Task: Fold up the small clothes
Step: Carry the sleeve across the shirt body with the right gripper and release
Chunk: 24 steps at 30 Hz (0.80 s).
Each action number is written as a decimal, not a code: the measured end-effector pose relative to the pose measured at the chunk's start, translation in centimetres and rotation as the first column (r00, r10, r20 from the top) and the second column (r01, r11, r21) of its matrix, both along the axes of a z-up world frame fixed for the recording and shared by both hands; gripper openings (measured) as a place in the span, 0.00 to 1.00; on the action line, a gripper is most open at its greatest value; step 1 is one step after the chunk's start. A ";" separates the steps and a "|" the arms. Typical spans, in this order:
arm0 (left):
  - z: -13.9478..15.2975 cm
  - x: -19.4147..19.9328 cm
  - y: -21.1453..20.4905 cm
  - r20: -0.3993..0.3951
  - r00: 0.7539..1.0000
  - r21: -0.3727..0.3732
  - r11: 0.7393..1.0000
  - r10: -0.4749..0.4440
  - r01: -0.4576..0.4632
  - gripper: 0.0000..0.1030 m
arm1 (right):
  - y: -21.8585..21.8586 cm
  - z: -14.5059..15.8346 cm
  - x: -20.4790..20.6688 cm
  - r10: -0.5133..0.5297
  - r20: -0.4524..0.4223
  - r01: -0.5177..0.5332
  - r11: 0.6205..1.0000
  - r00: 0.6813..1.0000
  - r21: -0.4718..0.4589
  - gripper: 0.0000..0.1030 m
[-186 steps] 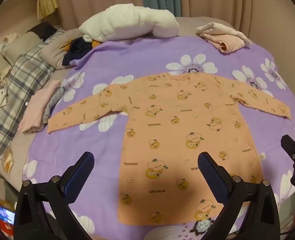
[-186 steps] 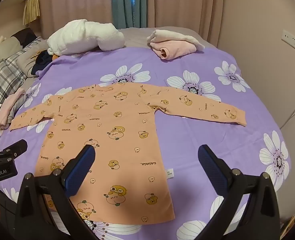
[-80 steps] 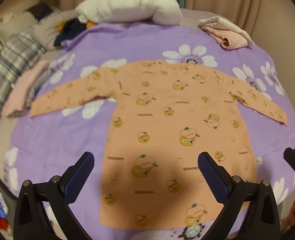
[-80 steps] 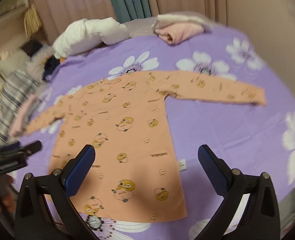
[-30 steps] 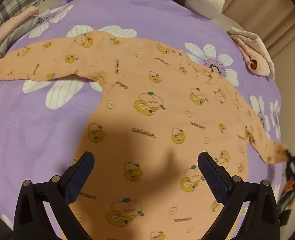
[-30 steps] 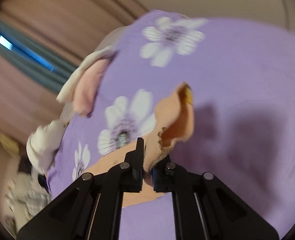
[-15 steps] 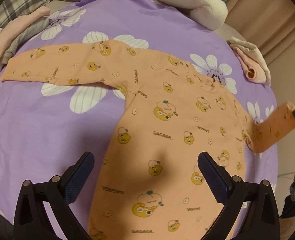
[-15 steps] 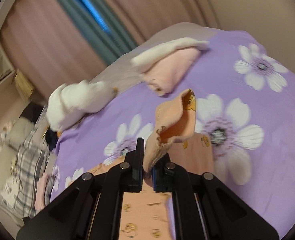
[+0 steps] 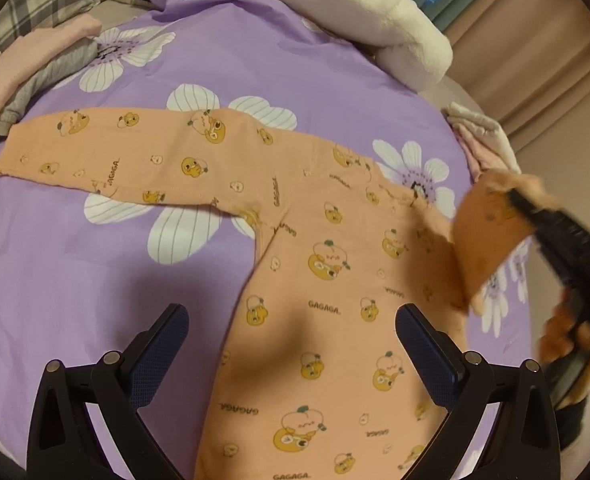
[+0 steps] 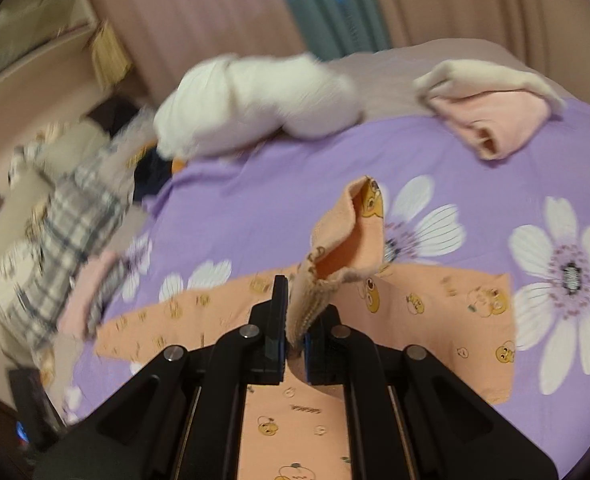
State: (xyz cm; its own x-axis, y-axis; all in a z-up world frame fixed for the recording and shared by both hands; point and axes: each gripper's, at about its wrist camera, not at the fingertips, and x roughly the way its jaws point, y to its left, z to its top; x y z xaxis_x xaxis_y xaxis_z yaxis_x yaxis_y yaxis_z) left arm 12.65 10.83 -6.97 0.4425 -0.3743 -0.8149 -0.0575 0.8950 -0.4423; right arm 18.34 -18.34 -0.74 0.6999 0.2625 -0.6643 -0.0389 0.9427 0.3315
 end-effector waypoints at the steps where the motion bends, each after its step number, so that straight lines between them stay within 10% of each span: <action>1: 0.0 0.2 0.2 0.002 1.000 -0.010 1.000 0.001 -0.001 0.99 | 1.2 -0.8 0.4 0.025 -0.016 -0.026 1.000 1.000 -0.015 0.07; 14: -0.8 2.7 1.5 -0.005 1.000 -0.111 0.994 0.010 -0.011 0.99 | 11.9 -10.8 2.8 0.209 -0.200 -0.245 0.954 0.957 -0.175 0.13; 16: -0.9 3.1 1.6 0.002 1.000 -0.128 0.992 0.007 -0.007 0.99 | 12.7 -11.7 2.8 0.225 -0.214 -0.267 0.944 0.951 -0.196 0.22; 18: -1.2 3.6 1.5 -0.006 1.000 -0.150 0.989 -0.002 0.001 0.99 | 13.1 -12.4 2.9 0.242 -0.232 -0.288 0.938 0.942 -0.194 0.53; 24: -2.1 5.1 -0.1 -0.038 0.997 -0.271 0.961 -0.066 0.053 0.99 | 10.3 -10.7 0.6 0.284 -0.153 -0.295 0.954 0.947 -0.057 0.59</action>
